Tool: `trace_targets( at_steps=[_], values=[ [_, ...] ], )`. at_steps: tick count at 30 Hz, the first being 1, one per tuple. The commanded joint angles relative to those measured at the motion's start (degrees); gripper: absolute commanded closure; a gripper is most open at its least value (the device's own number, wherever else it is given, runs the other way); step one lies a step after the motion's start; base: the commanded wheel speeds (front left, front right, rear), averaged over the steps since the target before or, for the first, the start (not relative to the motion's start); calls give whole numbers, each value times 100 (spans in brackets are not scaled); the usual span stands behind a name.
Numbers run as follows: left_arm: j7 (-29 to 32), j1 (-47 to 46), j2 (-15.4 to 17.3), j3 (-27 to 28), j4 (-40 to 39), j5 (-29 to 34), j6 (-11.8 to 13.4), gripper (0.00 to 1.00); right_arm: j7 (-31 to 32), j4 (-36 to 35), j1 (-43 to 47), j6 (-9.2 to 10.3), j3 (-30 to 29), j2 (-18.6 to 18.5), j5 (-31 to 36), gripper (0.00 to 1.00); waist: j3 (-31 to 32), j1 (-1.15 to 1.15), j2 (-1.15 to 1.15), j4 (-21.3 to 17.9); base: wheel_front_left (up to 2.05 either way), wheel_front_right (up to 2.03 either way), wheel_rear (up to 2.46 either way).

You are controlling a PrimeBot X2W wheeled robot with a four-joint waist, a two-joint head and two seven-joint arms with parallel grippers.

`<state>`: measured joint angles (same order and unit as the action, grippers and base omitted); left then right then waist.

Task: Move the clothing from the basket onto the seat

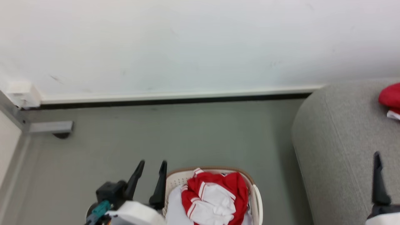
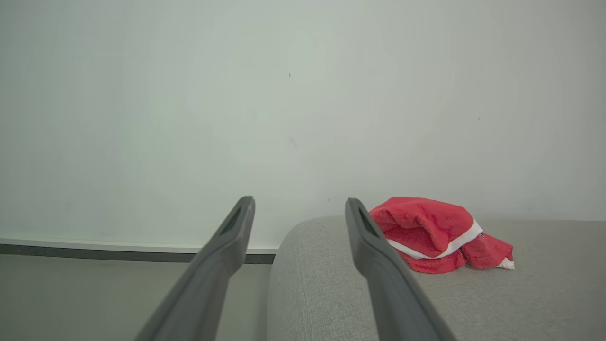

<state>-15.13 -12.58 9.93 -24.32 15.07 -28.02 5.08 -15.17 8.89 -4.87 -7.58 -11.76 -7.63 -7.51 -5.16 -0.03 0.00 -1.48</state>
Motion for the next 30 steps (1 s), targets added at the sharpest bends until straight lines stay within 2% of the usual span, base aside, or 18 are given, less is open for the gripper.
trace_targets(
  at_steps=[1,9,16,30],
  values=[
    [-2,245,-11,150,53,174,-28,0,4,-60,275,16,104,54,69,0,472,3,0,317,0,0,0],
    [-2,992,-256,886,20,652,-171,0,3,54,986,16,531,341,113,0,780,3,0,466,0,0,0],
    [-3,1440,-444,1410,-63,1038,-387,0,3,365,1084,16,826,436,82,0,896,3,0,414,0,0,0],
    [-3,1322,-650,1705,33,1431,-745,0,3,513,861,16,771,475,87,0,844,3,0,405,0,0,0]
  ],
)
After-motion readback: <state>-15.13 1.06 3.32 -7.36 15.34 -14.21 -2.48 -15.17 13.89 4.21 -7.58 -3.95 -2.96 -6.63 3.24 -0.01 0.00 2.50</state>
